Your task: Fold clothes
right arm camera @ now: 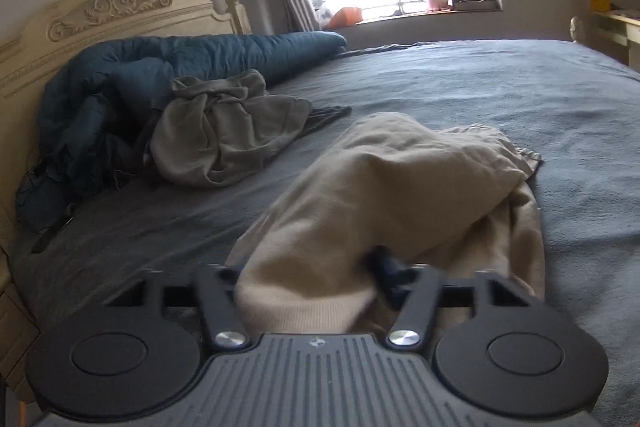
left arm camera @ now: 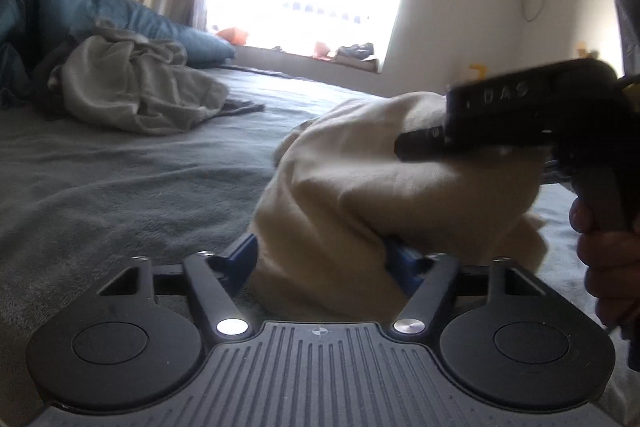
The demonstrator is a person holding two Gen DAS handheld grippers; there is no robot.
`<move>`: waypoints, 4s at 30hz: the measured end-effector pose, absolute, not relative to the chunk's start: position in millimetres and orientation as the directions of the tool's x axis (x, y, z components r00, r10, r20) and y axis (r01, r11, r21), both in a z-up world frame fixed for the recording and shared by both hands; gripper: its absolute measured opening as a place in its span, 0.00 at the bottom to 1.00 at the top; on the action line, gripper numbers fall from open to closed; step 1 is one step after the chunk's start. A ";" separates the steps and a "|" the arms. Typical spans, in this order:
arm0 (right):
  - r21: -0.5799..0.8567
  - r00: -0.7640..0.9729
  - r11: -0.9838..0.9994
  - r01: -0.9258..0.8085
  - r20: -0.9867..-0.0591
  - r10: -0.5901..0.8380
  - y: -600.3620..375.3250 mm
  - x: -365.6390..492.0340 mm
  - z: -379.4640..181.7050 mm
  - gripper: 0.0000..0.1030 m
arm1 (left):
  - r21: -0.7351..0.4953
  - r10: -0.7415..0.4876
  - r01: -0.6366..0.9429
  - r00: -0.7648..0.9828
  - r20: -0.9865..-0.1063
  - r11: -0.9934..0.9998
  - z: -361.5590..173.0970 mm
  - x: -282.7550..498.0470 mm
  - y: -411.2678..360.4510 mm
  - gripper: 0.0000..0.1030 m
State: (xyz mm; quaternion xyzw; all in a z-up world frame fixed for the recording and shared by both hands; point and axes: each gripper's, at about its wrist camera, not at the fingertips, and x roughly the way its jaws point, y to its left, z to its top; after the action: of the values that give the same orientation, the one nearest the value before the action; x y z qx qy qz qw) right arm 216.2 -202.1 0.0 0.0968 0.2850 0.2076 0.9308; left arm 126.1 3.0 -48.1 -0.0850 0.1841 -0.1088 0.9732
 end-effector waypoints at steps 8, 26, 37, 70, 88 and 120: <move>0.402 0.847 0.890 -0.216 -0.376 0.375 -323.5 158.1 15.7 0.13 | -0.240 -0.423 0.368 0.871 -0.248 0.898 -20.3 93.3 -19.3 0.76; 0.489 0.871 0.848 0.204 -0.486 0.071 -470.0 79.1 -53.1 0.48 | -0.335 -0.524 0.409 0.736 -0.427 0.848 -52.2 111.6 -68.0 0.79; 0.124 0.957 0.989 -0.085 -0.264 0.115 -349.9 101.3 44.8 0.67 | -0.322 -0.498 0.386 0.740 -0.452 0.865 -58.9 103.8 -64.0 0.82; 0.395 0.827 0.909 -0.134 -0.461 0.322 -384.3 195.4 32.2 0.79 | -0.448 -0.499 0.313 0.770 -0.396 0.838 -57.8 138.0 -33.1 0.90; 0.224 0.686 0.917 -0.330 -0.610 0.396 -270.0 215.3 -8.5 0.13 | -0.582 -0.439 0.156 0.812 -0.385 0.798 -46.4 116.8 31.5 0.79; 0.116 0.760 0.888 -0.446 -0.476 0.444 -269.2 149.5 19.3 0.60 | -0.566 -0.275 -0.011 0.866 -0.418 0.824 -18.7 156.8 18.7 0.97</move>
State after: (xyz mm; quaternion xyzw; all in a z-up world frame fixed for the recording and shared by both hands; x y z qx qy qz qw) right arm 149.5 -269.2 19.3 -0.0023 0.2529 0.2371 0.9380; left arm 156.8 18.7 -18.7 -0.2878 0.2490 -0.0716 0.9220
